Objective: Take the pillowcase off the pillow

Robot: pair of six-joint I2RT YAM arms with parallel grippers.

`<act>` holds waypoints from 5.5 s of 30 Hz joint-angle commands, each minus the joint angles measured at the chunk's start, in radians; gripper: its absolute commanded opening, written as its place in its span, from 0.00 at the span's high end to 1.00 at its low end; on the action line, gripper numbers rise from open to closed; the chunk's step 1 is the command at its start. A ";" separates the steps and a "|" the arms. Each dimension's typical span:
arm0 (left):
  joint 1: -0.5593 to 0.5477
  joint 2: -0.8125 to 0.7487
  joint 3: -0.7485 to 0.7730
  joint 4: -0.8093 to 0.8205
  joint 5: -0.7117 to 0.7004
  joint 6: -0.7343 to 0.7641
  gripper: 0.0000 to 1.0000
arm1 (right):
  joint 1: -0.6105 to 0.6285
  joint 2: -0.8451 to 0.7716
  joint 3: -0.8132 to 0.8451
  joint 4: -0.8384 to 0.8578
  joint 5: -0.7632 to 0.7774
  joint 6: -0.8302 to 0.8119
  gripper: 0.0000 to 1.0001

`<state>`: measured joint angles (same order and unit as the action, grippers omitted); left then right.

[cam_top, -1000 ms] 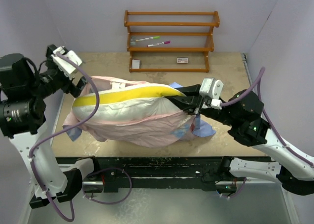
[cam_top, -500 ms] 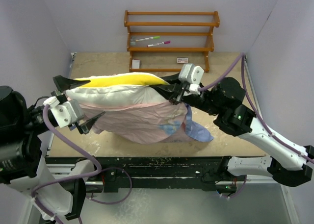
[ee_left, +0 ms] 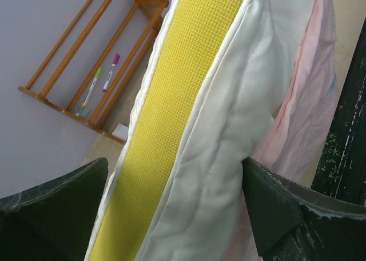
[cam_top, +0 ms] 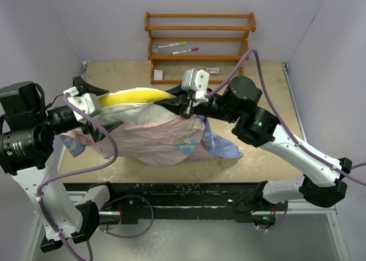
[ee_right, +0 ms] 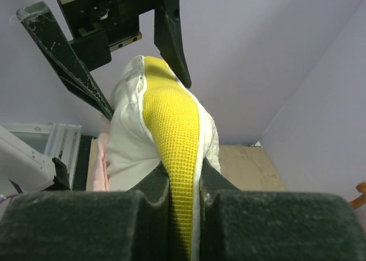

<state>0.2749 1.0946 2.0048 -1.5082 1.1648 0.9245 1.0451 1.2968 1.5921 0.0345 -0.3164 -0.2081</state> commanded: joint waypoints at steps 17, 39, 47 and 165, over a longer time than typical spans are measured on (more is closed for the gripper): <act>0.005 -0.055 -0.175 0.219 -0.082 -0.110 1.00 | -0.041 -0.203 -0.175 0.051 0.350 0.367 0.15; 0.005 -0.050 -0.091 0.127 -0.092 -0.075 1.00 | -0.073 -0.473 -0.661 0.041 0.227 0.592 0.48; 0.005 0.079 0.073 0.062 -0.079 -0.217 1.00 | -0.077 -0.582 -0.815 0.057 0.479 0.673 1.00; 0.005 0.023 -0.019 0.043 -0.120 -0.235 0.00 | -0.115 -0.236 -0.104 -0.094 0.370 0.166 1.00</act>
<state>0.2790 1.0962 2.0144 -1.4624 1.1492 0.6037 0.9779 1.2205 1.5295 -0.3054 0.0460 -0.0326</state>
